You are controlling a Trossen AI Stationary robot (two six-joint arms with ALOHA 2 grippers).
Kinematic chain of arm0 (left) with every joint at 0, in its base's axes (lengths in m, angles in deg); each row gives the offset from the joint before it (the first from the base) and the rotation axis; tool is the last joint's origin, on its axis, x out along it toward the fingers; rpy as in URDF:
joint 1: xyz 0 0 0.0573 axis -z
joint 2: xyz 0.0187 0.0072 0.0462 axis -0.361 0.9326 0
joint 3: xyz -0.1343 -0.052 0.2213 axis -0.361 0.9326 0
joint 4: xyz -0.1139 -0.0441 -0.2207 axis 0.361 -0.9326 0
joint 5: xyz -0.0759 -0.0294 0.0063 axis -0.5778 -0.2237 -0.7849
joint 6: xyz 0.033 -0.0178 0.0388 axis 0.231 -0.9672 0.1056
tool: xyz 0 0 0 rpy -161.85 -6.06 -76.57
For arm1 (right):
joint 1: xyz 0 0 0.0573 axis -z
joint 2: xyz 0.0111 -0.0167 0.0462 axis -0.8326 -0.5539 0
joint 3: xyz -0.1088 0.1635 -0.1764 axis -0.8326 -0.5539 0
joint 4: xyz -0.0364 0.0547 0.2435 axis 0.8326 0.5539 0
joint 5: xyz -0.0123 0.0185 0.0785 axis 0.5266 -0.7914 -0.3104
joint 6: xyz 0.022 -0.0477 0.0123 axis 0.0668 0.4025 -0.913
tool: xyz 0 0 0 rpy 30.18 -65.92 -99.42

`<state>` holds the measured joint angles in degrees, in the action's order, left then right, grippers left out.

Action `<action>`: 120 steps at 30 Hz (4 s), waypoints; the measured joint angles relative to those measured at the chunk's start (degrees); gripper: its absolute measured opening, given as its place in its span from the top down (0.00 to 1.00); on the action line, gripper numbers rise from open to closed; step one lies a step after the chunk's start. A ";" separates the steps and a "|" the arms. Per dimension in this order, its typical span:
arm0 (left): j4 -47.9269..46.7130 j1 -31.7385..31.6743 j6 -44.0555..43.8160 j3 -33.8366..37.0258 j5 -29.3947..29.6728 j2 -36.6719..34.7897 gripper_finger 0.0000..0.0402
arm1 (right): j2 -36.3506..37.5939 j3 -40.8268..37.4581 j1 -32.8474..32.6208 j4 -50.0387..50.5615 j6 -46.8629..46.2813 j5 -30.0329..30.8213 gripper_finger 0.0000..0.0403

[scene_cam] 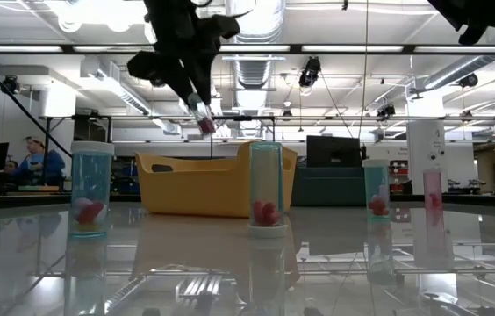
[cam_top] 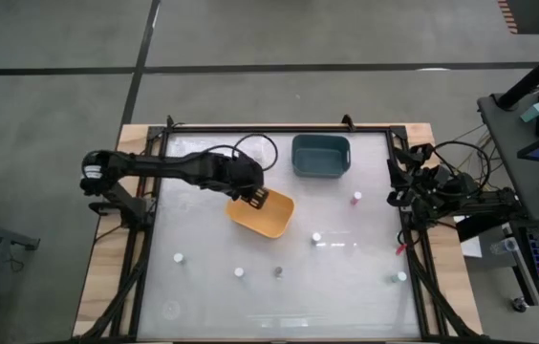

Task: Pick and place medicine bottles into bin by pill shape (circle, oval)
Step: Put the blue pill bottle into the yellow bin, then put the blue pill bottle into the blue bin

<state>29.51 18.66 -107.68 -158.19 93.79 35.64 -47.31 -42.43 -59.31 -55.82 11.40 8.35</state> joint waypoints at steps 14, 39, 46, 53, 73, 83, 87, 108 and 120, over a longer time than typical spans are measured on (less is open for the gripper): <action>-5.00 0.19 11.71 -11.48 -1.34 13.70 0.77 | 0.00 0.00 -0.01 0.02 0.51 0.19 0.58; -0.87 1.36 17.55 -6.44 3.89 18.88 0.75 | 0.00 0.00 0.00 0.07 1.03 0.19 0.58; -0.92 1.36 17.57 -5.60 4.81 18.87 0.75 | 0.00 0.00 0.01 0.07 1.08 0.21 0.58; -0.94 1.36 17.55 -5.41 4.86 18.87 0.75 | 0.00 0.00 0.01 0.08 1.38 0.19 0.58; -2.13 1.33 19.46 -6.61 3.65 18.52 0.50 | 0.00 0.00 0.01 0.09 1.42 0.19 0.58; -3.92 2.28 20.84 -7.22 3.89 13.08 0.50 | 0.00 0.00 0.01 0.09 1.46 0.21 0.58; 0.05 4.41 26.51 -6.60 5.67 10.05 0.50 | 0.00 0.00 -0.01 0.15 1.90 0.39 0.58; 28.00 11.23 56.63 8.45 6.41 -3.91 0.50 | -0.02 0.00 -0.01 5.09 -9.73 1.20 0.58; 49.96 10.32 68.88 26.73 11.24 -19.41 0.50 | -1.75 0.00 -0.04 9.13 -27.91 0.76 0.58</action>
<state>79.46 28.98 -38.81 -131.46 105.03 16.23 -49.06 -42.43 -59.35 -46.69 -16.52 9.10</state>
